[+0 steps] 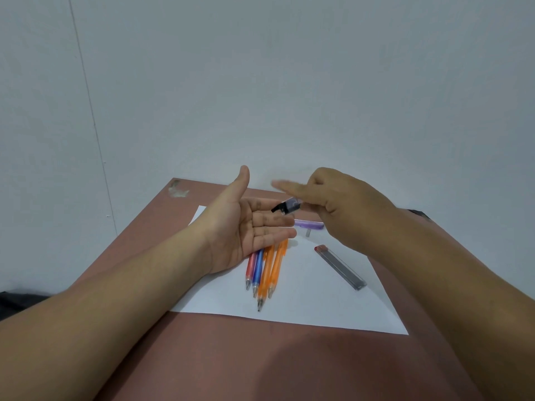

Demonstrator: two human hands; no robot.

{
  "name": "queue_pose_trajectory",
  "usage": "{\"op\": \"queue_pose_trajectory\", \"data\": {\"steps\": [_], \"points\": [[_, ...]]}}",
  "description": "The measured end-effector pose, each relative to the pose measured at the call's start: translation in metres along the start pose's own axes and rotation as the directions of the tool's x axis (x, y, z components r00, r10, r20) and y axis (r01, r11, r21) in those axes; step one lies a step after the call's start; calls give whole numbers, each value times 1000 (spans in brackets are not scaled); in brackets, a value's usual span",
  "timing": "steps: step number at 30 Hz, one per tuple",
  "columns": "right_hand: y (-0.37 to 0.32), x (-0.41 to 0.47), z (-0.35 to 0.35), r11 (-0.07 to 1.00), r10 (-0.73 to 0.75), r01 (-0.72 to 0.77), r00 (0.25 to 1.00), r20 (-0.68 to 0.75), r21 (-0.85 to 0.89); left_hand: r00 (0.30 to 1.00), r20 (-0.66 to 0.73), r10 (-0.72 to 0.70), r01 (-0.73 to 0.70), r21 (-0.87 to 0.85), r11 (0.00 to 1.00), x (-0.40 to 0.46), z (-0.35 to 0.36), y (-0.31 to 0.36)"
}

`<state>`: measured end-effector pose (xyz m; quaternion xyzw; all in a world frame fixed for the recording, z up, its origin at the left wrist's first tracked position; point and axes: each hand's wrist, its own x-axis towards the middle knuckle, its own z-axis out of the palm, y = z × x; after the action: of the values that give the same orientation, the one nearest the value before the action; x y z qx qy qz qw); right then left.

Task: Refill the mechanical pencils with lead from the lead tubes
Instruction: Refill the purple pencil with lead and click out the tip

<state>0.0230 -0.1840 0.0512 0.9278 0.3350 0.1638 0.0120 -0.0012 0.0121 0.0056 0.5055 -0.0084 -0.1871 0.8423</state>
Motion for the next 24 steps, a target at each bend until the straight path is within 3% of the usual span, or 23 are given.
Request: {"op": "queue_pose_trajectory", "data": {"steps": [5, 10, 19, 24], "points": [[4, -2, 2, 996, 22, -13, 995, -101, 90, 1000, -6, -10, 10, -2, 1000, -1, 1, 1], [4, -3, -2, 1000, -12, 12, 1000, -12, 19, 1000, -1, 6, -6, 14, 1000, 0, 0, 0], [7, -1, 4, 998, 5, 1, 996, -94, 68, 1000, -7, -3, 3, 9, 1000, 0, 0, 1], [5, -1, -4, 999, -17, 16, 999, 26, 47, 1000, 0, 17, -17, 22, 1000, 1, -2, 0]]}}
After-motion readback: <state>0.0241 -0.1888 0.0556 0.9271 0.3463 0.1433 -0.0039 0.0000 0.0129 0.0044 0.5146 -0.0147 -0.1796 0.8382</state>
